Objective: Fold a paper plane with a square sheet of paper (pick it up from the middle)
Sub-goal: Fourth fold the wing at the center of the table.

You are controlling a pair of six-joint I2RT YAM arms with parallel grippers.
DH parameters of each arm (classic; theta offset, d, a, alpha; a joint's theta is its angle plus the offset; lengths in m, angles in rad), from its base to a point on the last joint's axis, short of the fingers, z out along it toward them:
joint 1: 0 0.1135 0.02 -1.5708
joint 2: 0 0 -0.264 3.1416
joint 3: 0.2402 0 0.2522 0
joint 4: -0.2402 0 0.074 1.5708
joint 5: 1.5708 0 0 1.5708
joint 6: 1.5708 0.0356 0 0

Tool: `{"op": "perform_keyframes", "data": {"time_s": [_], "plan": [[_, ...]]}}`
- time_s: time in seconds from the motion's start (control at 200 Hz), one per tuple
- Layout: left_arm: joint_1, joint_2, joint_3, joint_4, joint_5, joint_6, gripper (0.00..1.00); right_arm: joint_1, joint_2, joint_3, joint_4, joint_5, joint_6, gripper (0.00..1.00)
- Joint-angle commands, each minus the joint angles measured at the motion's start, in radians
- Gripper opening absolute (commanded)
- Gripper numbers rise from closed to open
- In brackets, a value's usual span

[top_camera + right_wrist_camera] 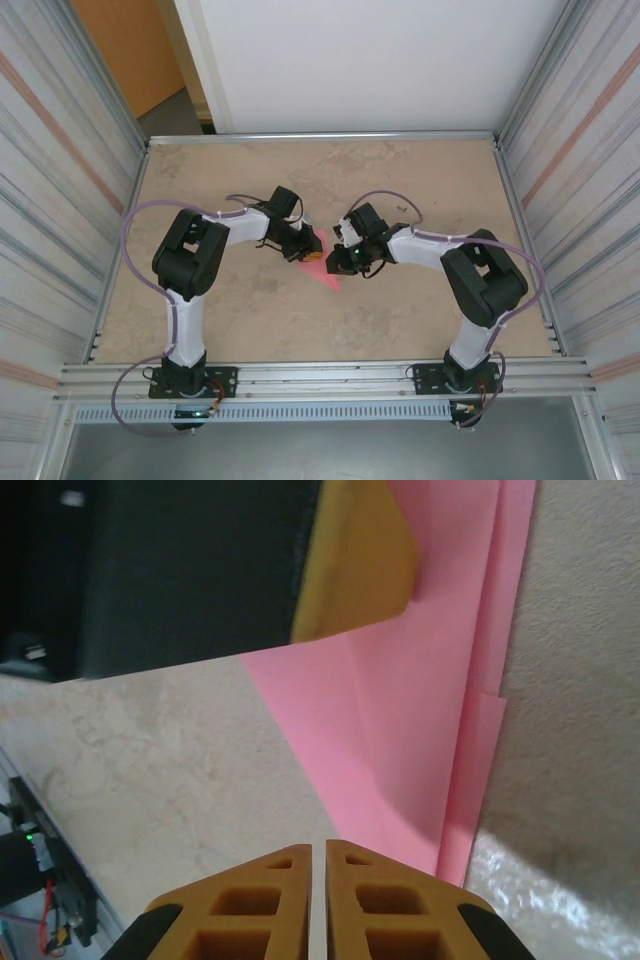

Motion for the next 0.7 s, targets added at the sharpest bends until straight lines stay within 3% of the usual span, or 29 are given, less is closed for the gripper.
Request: {"op": "perform_keyframes", "data": {"time_s": [0.0,0.466,0.692], "plan": [[-0.003,0.030,-0.005,-0.054,-0.051,0.012,0.15,-0.002,0.043,0.021,-0.009,0.018,0.011,0.10],[-0.012,-0.132,-0.077,0.123,0.004,0.082,0.15,-0.011,0.132,-0.021,-0.109,0.101,0.010,0.07],[-0.039,-0.116,-0.134,0.165,0.021,0.140,0.15,-0.016,0.144,-0.007,-0.147,0.115,0.008,0.07]]}}
